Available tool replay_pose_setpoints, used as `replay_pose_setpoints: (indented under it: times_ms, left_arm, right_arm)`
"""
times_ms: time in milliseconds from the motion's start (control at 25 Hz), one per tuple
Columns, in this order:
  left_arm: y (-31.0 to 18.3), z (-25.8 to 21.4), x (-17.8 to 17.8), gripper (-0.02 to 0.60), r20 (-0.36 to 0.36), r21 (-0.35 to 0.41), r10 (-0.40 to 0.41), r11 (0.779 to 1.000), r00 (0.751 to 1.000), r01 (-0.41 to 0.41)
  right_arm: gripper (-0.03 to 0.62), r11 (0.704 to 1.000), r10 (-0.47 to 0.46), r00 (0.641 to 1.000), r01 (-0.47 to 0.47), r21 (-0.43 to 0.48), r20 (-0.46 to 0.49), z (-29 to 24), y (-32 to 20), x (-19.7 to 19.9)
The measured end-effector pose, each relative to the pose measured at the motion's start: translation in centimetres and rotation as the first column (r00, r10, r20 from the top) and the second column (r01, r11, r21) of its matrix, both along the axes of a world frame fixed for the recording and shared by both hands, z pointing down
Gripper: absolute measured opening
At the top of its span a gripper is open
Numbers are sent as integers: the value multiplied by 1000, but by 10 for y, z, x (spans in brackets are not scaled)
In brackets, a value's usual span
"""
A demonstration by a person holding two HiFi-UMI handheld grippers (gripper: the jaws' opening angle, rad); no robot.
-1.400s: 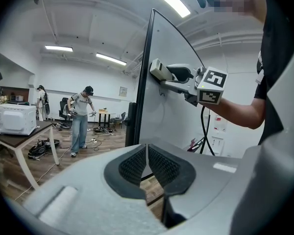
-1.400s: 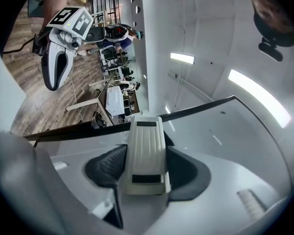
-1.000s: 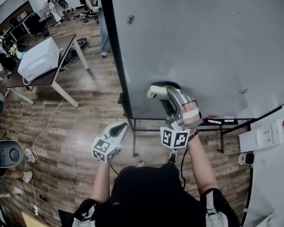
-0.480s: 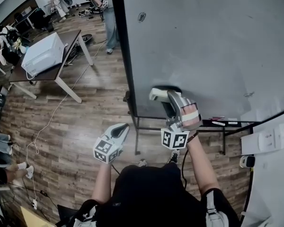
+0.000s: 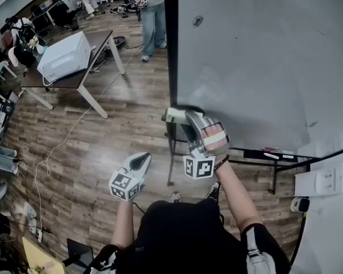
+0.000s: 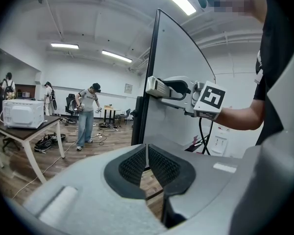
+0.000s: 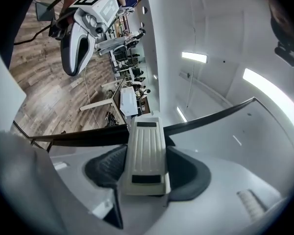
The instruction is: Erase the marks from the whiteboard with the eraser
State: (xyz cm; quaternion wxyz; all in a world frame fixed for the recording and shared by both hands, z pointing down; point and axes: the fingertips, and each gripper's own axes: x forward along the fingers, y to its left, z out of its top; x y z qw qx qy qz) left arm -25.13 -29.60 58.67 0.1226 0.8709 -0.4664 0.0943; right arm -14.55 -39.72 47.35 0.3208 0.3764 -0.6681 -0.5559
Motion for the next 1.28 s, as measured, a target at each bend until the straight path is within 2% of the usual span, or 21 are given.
replay_pose_setpoints:
  times_ms: [240, 400, 520, 680, 840, 1040, 1280]
  left_arm:
    - [-10, -3, 9, 25, 1, 6, 34, 999, 999, -34]
    - [-22, -2, 38, 25, 0, 11, 103, 995, 995, -103]
    - [-30, -1, 62, 25, -1, 11, 154, 988, 988, -154]
    - [-35, -1, 79, 25, -4, 15, 202, 979, 979, -202]
    - [-32, -1, 79, 25, -1, 10, 206, 978, 979, -206]
    - [-22, -2, 72, 25, 9, 1, 153, 988, 988, -153]
    - [-8, 2, 21, 25, 0, 3, 75, 997, 997, -75]
  right_arm:
    - [255, 1000, 17, 1000, -16, 20, -24, -2, 2, 12]
    - [255, 997, 82, 996, -82, -2, 39, -9, 1, 57]
    - [255, 990, 143, 988, -143, -6, 49, -9, -2, 92]
    - [255, 980, 199, 979, -199, -16, 48, -7, -4, 113]
    - [256, 976, 218, 975, -217, -21, 54, -7, -6, 112]
    - [255, 982, 188, 979, -189, 1, 78, -15, -4, 107]
    - [255, 994, 103, 990, -106, 18, 94, -27, -3, 41]
